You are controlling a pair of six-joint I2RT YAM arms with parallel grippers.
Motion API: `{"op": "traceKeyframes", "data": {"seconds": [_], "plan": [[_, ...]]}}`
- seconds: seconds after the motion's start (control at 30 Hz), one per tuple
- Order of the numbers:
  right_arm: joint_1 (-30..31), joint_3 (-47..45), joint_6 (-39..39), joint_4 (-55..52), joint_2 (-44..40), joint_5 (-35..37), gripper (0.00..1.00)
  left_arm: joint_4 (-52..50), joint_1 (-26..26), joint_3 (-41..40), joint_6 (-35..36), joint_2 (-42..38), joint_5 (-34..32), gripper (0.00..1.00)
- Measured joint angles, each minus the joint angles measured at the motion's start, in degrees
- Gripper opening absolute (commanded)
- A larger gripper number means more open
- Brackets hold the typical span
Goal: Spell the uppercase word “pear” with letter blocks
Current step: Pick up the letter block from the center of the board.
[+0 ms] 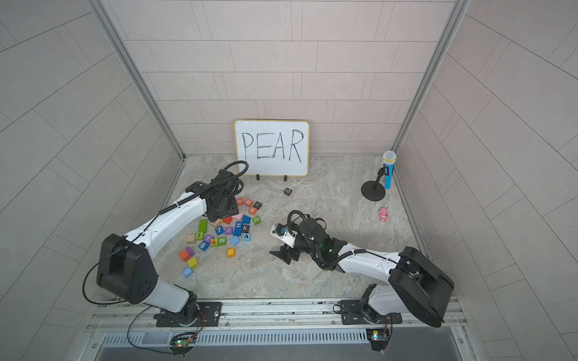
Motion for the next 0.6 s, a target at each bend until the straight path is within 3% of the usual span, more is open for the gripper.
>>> {"op": "traceKeyframes", "data": {"seconds": [0.27,0.6], "plan": [[0.0,5.18,-2.38,1.31,5.99,-6.8,0.92,-0.7,7.85,0.26,2.73,0.85,1.25,0.67],[0.28,9.64,-5.01,1.44,9.79,-9.66,0.91,0.11,16.94,1.01,4.59,4.24,1.22,0.7]]}}
